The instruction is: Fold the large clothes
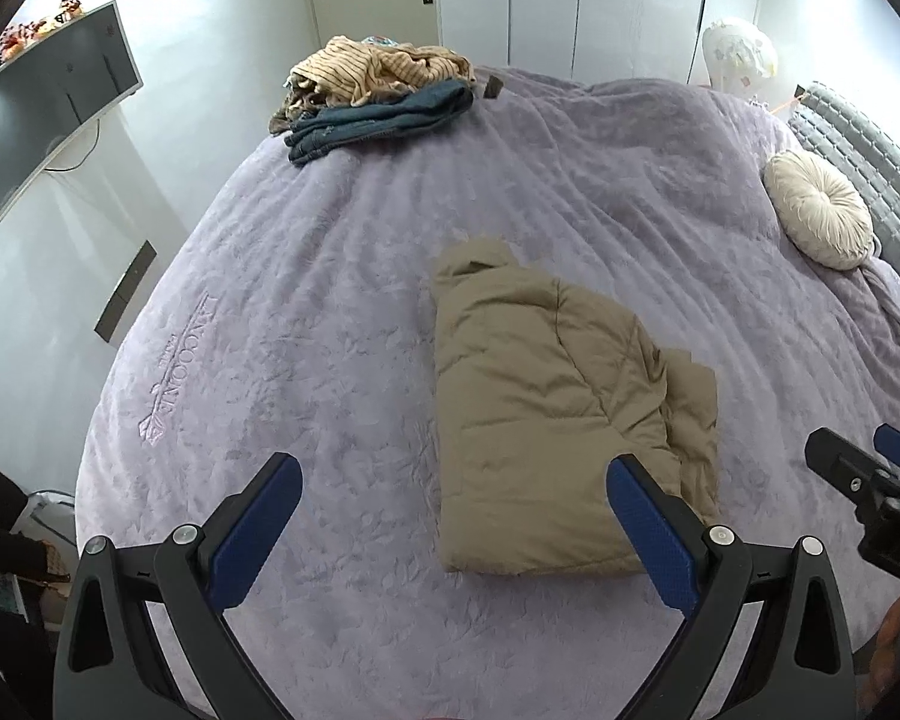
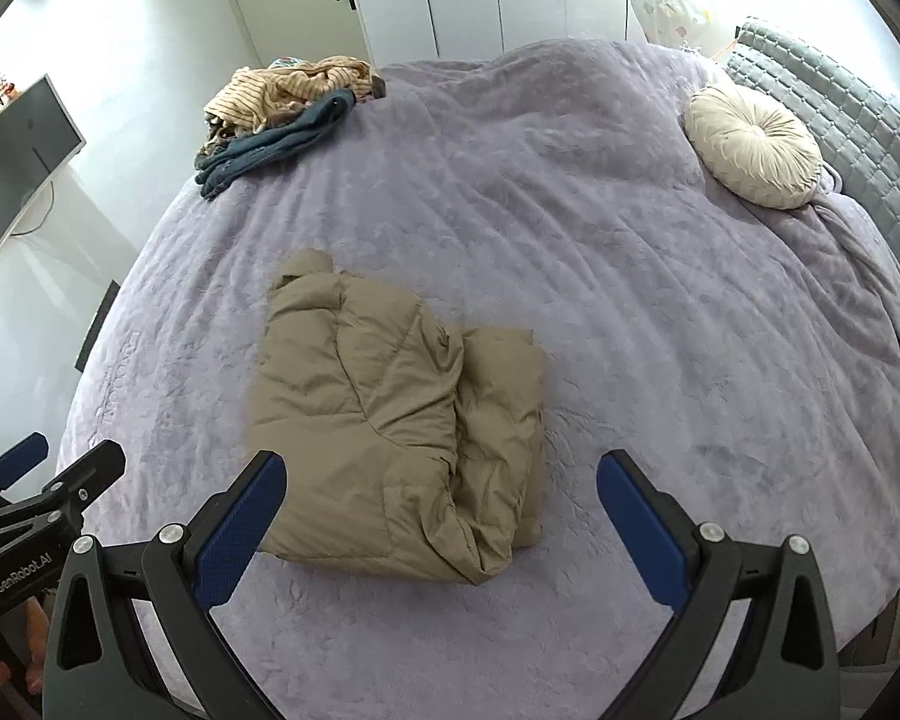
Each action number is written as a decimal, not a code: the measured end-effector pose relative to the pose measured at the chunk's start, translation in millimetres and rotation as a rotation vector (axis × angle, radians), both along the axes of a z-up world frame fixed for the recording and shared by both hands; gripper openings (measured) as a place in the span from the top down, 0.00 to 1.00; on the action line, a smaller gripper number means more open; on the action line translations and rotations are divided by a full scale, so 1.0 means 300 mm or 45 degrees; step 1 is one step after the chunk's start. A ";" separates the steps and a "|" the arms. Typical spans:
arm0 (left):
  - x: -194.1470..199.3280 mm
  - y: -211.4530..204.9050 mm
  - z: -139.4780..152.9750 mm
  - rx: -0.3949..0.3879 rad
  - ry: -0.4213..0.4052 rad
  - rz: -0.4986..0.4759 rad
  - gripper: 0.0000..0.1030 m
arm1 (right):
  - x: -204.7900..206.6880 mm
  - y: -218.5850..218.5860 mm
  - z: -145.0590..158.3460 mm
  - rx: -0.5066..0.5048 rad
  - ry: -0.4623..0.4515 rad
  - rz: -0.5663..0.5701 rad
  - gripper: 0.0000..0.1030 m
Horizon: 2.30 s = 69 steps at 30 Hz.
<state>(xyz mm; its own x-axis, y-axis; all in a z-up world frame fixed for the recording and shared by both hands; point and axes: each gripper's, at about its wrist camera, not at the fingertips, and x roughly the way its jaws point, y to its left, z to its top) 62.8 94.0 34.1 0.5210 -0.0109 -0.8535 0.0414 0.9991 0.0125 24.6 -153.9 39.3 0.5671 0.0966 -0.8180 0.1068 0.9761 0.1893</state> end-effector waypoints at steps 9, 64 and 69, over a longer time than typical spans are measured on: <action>-0.008 0.000 0.024 0.018 -0.022 0.019 0.01 | 0.003 0.015 0.014 -0.003 -0.006 -0.003 0.00; -0.012 -0.003 -0.001 0.013 0.005 0.028 0.01 | 0.011 0.018 0.015 -0.003 0.006 -0.006 0.00; -0.012 -0.008 -0.003 0.011 0.007 0.028 0.01 | 0.012 0.017 0.015 -0.003 0.005 -0.006 0.00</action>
<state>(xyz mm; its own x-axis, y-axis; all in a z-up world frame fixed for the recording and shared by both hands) 59.1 91.7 33.2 0.5164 0.0074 -0.8563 0.0198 0.9996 0.0206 28.1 -148.8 43.9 0.5642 0.0916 -0.8205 0.1123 0.9761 0.1863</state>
